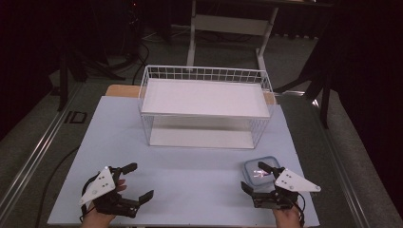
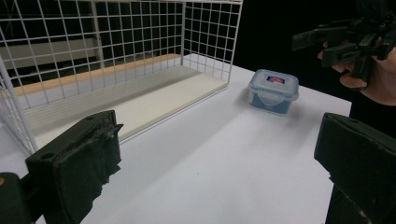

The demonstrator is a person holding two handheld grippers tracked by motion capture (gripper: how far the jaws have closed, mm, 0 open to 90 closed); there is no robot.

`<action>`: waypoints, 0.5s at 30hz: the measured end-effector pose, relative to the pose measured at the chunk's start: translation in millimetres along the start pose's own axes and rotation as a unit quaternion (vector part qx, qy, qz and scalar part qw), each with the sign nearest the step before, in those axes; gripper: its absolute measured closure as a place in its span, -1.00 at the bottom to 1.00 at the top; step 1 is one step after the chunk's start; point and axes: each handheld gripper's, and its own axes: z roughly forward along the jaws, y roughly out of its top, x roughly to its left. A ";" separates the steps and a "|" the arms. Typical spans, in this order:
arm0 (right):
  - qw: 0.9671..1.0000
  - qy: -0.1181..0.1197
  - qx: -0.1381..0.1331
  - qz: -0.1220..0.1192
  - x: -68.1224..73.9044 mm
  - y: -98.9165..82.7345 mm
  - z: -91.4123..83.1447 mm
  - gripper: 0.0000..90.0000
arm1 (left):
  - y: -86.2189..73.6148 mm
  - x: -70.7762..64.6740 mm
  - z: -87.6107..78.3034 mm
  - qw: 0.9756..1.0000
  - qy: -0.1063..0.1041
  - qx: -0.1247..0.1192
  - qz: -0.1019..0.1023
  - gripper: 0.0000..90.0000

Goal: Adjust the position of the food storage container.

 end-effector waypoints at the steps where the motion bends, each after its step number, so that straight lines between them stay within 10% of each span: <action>1: 1.000 0.013 0.001 -0.004 1.5 0.3 0.7 -0.74 | 0.0 -0.1 0.2 1.000 -0.001 0.000 0.000 -0.97; 15: 0.999 0.036 -0.034 -0.018 15.0 20.0 -6.7 -0.74 | 0.4 1.6 1.2 1.000 0.001 -0.009 -0.006 -0.97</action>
